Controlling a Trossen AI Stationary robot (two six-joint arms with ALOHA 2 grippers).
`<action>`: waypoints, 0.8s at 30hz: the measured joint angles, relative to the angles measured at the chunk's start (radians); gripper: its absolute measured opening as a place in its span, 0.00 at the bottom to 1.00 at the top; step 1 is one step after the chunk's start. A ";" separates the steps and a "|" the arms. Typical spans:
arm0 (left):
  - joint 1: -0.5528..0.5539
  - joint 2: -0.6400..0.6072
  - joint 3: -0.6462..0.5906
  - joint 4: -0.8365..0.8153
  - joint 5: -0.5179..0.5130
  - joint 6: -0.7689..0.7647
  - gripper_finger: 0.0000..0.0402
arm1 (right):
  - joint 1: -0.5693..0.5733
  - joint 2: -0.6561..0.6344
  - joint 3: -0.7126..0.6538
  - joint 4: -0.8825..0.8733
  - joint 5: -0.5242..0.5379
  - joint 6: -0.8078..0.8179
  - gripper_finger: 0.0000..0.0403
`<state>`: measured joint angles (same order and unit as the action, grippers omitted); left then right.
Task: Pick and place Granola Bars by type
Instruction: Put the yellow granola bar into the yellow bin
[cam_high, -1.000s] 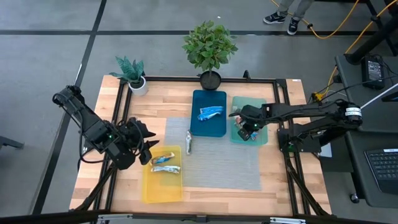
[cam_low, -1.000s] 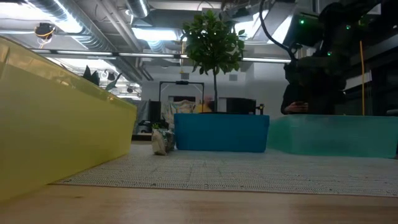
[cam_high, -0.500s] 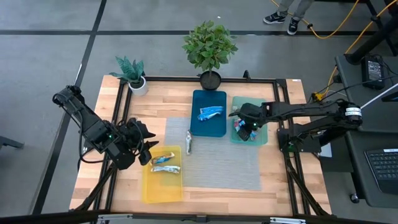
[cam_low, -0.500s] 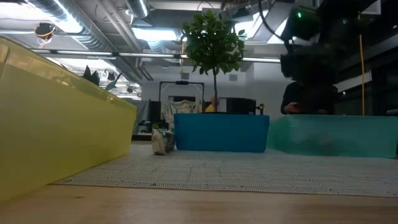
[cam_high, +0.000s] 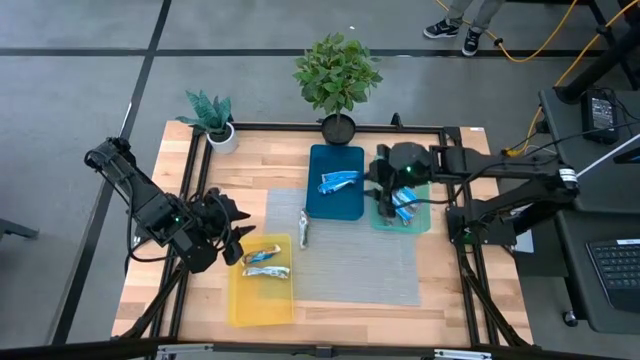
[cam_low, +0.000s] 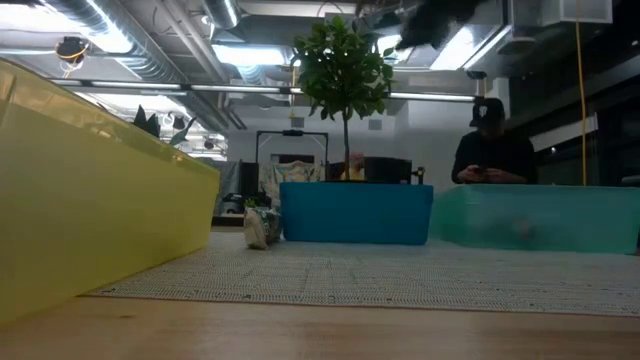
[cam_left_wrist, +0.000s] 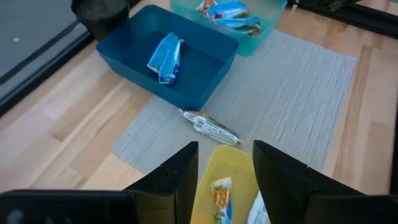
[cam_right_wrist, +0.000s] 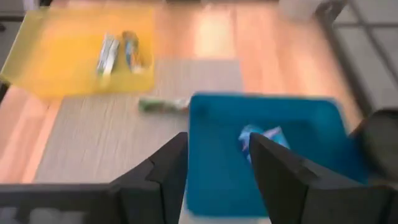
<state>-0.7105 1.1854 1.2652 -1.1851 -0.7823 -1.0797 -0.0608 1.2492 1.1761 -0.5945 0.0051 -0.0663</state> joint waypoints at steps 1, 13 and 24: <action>0.000 0.000 0.000 0.000 -0.008 0.001 0.36 | 0.000 0.016 0.033 -0.003 0.000 -0.021 0.43; 0.000 0.000 0.000 0.004 -0.014 -0.021 0.36 | 0.046 0.330 0.306 -0.129 -0.104 -0.348 0.60; 0.000 0.000 0.000 0.007 -0.009 -0.051 0.36 | 0.114 0.570 0.328 -0.095 -0.037 -0.666 0.78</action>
<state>-0.7105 1.1854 1.2648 -1.1782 -0.7914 -1.1309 0.0527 1.8192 1.5043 -0.6892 -0.0320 -0.7327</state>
